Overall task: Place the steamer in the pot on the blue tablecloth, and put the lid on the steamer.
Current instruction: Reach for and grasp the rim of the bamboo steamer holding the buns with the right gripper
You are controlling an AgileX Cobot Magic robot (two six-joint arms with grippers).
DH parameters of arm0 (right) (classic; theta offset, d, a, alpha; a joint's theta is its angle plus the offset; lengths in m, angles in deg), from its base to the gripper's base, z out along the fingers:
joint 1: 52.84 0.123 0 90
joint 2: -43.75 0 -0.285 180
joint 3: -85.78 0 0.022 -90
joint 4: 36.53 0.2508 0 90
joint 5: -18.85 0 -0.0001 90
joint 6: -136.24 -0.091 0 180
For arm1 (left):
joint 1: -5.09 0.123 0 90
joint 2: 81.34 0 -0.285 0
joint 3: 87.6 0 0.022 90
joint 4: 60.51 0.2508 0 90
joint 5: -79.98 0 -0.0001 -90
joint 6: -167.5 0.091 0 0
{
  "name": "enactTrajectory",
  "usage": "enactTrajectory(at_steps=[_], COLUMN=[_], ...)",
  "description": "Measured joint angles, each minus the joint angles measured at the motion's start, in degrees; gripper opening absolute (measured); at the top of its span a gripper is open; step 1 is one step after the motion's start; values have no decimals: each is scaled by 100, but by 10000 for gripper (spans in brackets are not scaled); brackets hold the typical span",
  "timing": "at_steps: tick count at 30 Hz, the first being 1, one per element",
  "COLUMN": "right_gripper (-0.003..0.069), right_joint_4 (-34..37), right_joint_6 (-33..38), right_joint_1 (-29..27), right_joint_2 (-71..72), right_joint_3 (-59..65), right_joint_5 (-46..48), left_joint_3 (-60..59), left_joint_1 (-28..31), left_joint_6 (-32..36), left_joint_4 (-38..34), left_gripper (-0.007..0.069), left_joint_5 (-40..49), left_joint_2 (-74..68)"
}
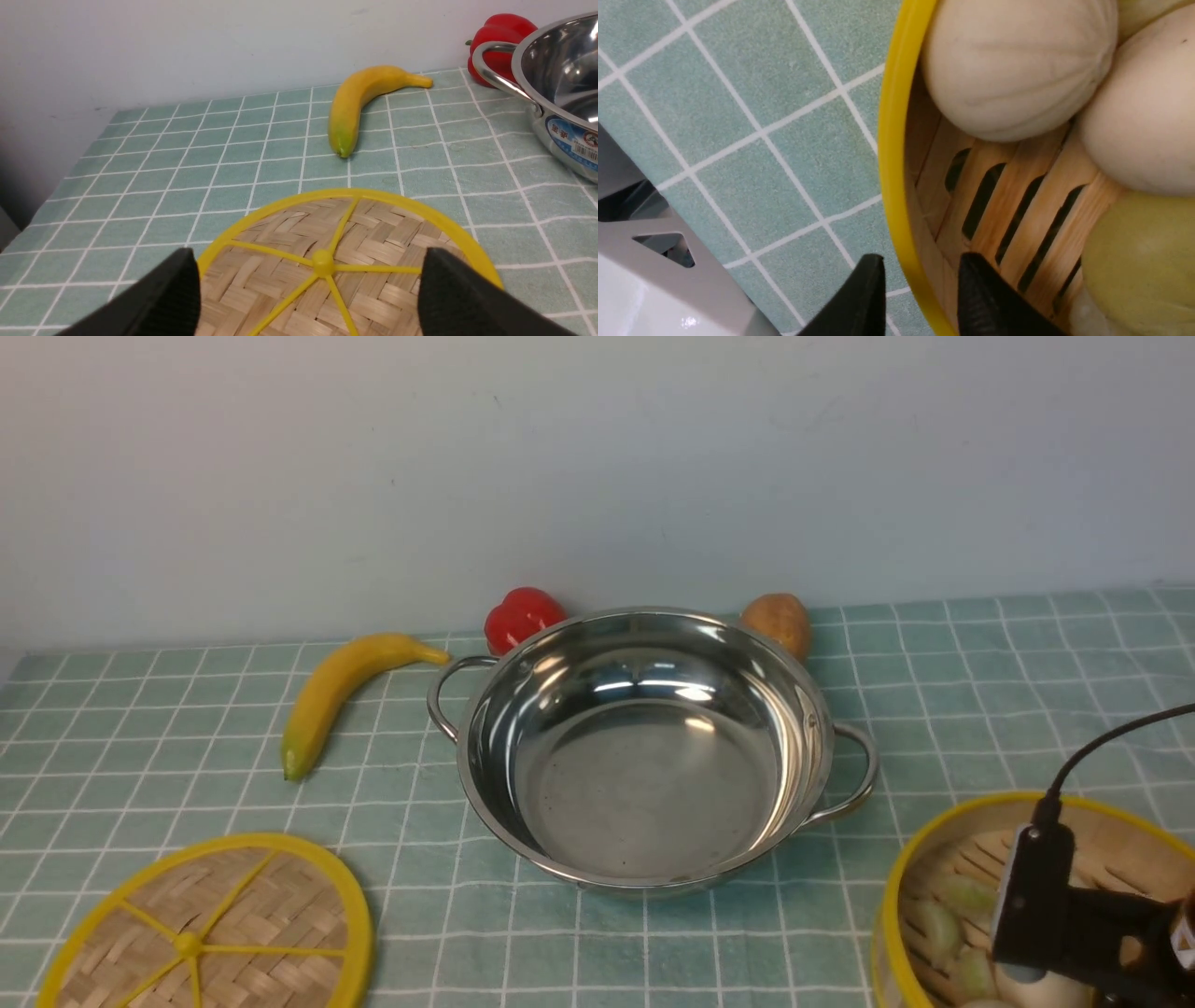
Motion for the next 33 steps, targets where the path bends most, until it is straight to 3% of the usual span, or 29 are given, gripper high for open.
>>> enactTrajectory(at_steps=[33], right_gripper=[240], right_joint_4=[252], right_joint_6=[254], right_joint_1=[0], right_joint_2=[-655], right_joint_3=[0], right_joint_5=[-339], left_joint_3=[0], left_joint_1=[0], left_joint_6=[0], left_joint_4=[0], left_gripper=[578], left_joint_5=[0], left_joint_2=[0])
